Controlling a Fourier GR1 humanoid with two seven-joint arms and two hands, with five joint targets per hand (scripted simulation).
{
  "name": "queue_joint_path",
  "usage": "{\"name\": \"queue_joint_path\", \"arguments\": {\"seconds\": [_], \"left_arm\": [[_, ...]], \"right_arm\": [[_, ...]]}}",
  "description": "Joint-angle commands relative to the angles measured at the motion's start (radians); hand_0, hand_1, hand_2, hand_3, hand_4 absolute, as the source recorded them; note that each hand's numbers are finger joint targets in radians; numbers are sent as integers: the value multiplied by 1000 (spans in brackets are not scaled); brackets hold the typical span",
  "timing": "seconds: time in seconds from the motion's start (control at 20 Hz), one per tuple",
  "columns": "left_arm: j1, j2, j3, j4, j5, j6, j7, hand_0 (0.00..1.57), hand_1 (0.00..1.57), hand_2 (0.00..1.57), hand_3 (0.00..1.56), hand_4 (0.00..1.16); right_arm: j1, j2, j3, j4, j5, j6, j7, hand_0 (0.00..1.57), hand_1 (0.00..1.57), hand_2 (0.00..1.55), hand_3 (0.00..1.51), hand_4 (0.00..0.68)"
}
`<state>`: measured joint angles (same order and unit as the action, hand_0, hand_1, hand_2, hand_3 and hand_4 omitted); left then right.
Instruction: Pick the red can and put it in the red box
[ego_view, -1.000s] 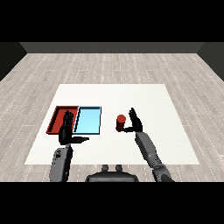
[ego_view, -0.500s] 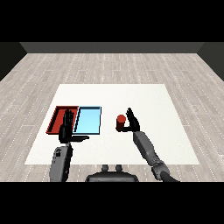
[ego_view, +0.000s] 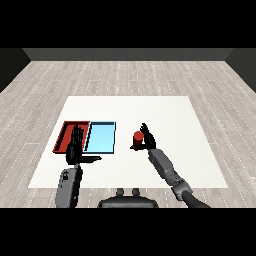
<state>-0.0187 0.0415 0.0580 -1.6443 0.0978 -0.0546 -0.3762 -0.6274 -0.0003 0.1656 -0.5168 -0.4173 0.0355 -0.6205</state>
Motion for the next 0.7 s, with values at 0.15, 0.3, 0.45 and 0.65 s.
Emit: {"name": "queue_joint_path", "arguments": {"seconds": [0.15,0.3,0.45,0.65], "left_arm": [[-20,10,27,98,13,-29,-81,0,0,0,0,0],[21,-14,-15,-39,-20,29,1,0,0,0,0,0],[46,5,0,-11,12,-23,-27,0,0,0,0,0],[-23,-3,21,95,7,-10,-78,0,0,0,0,0]], "right_arm": [[-18,0,66,34,-82,-5,-9,0,0,0,0,0],[-65,0,32,105,-50,25,-29,0,0,0,0,0],[-96,0,119,126,-134,-18,-22,0,0,0,0,0],[-115,0,126,119,-123,-117,21,0,0,0,0,0]]}}
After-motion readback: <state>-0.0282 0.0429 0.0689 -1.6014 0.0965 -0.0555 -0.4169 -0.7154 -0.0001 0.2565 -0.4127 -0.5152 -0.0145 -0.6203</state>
